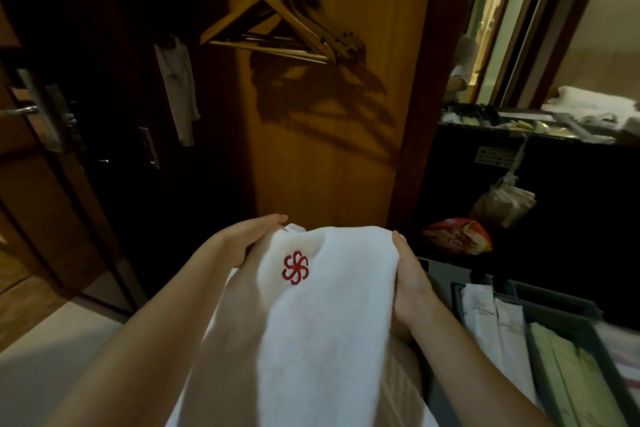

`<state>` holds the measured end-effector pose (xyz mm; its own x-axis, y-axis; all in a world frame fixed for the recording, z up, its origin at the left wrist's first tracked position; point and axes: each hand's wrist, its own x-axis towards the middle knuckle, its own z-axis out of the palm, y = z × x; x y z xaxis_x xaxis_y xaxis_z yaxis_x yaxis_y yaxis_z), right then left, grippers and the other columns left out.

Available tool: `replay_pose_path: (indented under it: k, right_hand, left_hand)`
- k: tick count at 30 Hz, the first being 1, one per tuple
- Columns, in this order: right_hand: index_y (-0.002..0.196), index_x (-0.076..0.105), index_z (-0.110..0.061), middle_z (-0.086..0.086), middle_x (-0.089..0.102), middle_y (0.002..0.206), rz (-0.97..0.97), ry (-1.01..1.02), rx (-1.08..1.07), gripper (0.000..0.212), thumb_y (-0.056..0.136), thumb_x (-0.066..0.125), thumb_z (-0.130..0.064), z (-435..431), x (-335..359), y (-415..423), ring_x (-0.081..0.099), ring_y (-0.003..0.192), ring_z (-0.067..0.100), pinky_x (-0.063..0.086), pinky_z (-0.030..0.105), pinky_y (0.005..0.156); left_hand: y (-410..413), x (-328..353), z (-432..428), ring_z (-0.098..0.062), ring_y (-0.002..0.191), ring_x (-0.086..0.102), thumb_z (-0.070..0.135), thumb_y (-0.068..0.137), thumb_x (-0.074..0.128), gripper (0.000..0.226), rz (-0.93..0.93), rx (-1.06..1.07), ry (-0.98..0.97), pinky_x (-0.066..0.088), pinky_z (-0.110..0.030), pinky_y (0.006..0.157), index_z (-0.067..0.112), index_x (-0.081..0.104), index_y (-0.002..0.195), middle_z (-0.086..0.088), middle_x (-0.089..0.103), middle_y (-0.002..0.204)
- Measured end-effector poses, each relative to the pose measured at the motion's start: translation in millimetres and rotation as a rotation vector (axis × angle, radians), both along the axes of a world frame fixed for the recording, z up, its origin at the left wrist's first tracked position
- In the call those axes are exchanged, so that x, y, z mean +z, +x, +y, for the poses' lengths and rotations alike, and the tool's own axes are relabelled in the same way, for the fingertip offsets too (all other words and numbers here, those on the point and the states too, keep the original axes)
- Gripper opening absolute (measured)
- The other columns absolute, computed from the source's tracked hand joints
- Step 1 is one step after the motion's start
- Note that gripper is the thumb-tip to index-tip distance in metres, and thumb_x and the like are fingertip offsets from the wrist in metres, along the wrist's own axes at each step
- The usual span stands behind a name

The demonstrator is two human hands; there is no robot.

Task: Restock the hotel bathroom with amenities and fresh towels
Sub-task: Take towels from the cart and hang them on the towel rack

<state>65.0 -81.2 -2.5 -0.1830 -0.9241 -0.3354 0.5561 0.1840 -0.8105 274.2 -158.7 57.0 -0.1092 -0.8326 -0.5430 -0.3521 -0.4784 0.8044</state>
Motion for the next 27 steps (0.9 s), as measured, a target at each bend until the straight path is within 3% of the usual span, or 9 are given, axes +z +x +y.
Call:
replay_pose_path:
  k: [5, 7, 13, 21, 23, 25, 27]
  right_hand:
    - [0.110, 0.062, -0.017, 0.005, 0.075, 0.082, -0.045, -0.109, -0.049, 0.036, 0.090, 0.051, -0.045, 6, 22, -8, 0.066, 0.086, 0.023, 0.051, 0.031, 0.062]
    - [0.109, 0.062, -0.017, 0.005, 0.074, 0.081, -0.036, -0.148, -0.040, 0.036, 0.091, 0.048, -0.044, 12, 33, -11, 0.066, 0.083, 0.021, 0.050, 0.030, 0.062]
    - [0.101, 0.065, -0.017, 0.005, 0.071, 0.084, -0.058, -0.275, -0.011, 0.036, 0.094, 0.040, -0.043, 24, 60, -16, 0.068, 0.076, 0.019, 0.049, 0.031, 0.065]
    - [0.108, 0.061, -0.016, 0.010, 0.074, 0.090, -0.066, -0.282, 0.116, 0.027, 0.090, 0.051, -0.033, 55, 98, 2, 0.067, 0.091, 0.029, 0.052, 0.041, 0.075]
    - [0.107, 0.062, -0.014, 0.012, 0.074, 0.089, -0.027, -0.249, 0.169, 0.025, 0.089, 0.054, -0.029, 59, 106, 6, 0.069, 0.086, 0.029, 0.053, 0.041, 0.075]
    - [0.105, 0.064, -0.012, 0.012, 0.074, 0.089, -0.007, -0.249, 0.190, 0.023, 0.087, 0.056, -0.025, 61, 114, 12, 0.071, 0.080, 0.027, 0.053, 0.039, 0.072]
    - [0.110, 0.063, -0.010, 0.015, 0.073, 0.096, -0.020, -0.265, 0.214, 0.033, 0.080, 0.060, -0.024, 62, 119, 20, 0.070, 0.085, 0.030, 0.053, 0.040, 0.073]
  left_hand:
    - [-7, 19, -6, -0.030, 0.083, 0.066, 0.053, 0.083, 0.055, 0.044, 0.114, 0.014, -0.071, 0.051, -0.043, 0.090, 0.012, 0.065, 0.095, -0.015, 0.070, 0.088]
    - [-8, 27, -3, -0.029, 0.078, 0.065, 0.052, 0.083, 0.057, 0.041, 0.161, 0.033, -0.116, 0.051, -0.041, 0.088, 0.012, 0.063, 0.091, -0.014, 0.069, 0.082]
    - [-8, 51, 21, -0.026, 0.084, 0.067, 0.045, 0.085, 0.057, 0.038, 0.275, -0.092, -0.133, 0.053, -0.036, 0.078, 0.011, 0.062, 0.102, -0.011, 0.071, 0.089]
    - [-8, 72, 72, -0.023, 0.083, 0.065, 0.038, 0.088, 0.056, 0.022, 0.309, -0.059, -0.220, 0.052, -0.035, 0.071, 0.018, 0.063, 0.090, -0.009, 0.069, 0.086]
    - [-11, 78, 81, -0.021, 0.085, 0.063, 0.029, 0.090, 0.056, 0.014, 0.311, -0.037, -0.355, 0.051, -0.033, 0.068, 0.019, 0.061, 0.097, -0.006, 0.066, 0.091]
    - [-12, 86, 88, -0.022, 0.088, 0.063, 0.022, 0.089, 0.058, 0.025, 0.384, 0.025, -0.468, 0.052, -0.033, 0.067, 0.016, 0.060, 0.113, -0.006, 0.066, 0.097]
    - [-7, 95, 93, -0.023, 0.088, 0.065, 0.020, 0.087, 0.060, 0.033, 0.504, 0.130, -0.502, 0.052, -0.032, 0.062, 0.015, 0.057, 0.119, -0.010, 0.067, 0.102]
